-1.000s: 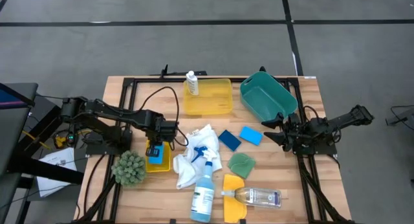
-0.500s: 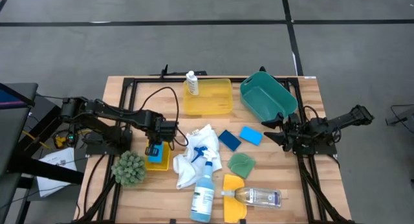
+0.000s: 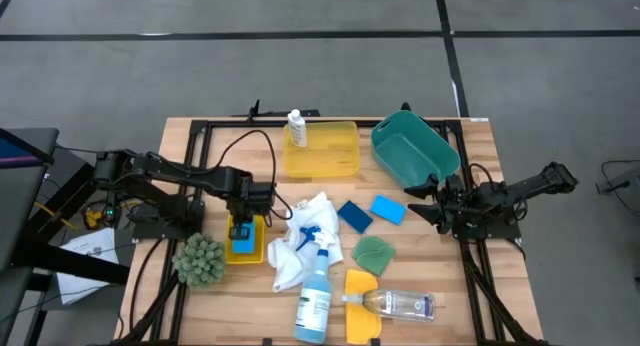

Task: Pick & Place Kitchen Items
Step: Put the blue sponge into the bottom yellow bin

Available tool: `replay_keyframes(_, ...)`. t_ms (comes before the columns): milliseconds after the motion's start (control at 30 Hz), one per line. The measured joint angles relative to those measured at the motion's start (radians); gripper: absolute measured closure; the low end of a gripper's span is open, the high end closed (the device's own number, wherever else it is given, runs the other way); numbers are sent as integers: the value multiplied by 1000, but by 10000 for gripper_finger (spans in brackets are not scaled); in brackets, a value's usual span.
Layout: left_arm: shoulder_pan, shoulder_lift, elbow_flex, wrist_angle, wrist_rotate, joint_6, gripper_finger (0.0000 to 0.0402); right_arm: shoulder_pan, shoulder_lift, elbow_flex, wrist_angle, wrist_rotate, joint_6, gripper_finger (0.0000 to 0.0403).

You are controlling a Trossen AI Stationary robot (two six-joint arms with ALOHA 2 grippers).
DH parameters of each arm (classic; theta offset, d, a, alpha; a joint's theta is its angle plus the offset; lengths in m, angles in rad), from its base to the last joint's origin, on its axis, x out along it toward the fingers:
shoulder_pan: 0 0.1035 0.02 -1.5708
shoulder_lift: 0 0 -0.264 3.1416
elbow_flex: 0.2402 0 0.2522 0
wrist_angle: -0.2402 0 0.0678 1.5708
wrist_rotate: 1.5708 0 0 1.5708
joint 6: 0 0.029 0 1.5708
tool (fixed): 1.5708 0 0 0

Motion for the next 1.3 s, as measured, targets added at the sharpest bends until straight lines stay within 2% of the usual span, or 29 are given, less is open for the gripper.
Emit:
replay_keyframes(300, 0, 0, 0, 0, 1, 23, 401, 0, 0, 0, 0, 0, 0, 125)
replay_keyframes(433, 10, 0, 0, 0, 55, 3, 401, 0, 0, 0, 0, 0, 0, 125)
replay_keyframes(633, 16, 0, 0, 0, 70, -28, 401, 0, 0, 0, 0, 0, 0, 125)
replay_keyframes(1067, 16, 0, 0, 0, 70, -28, 401, 0, 0, 0, 0, 0, 0, 125)
replay_keyframes(1300, 16, 0, 0, 0, 70, -28, 385, 0, 0, 0, 0, 0, 0, 125)
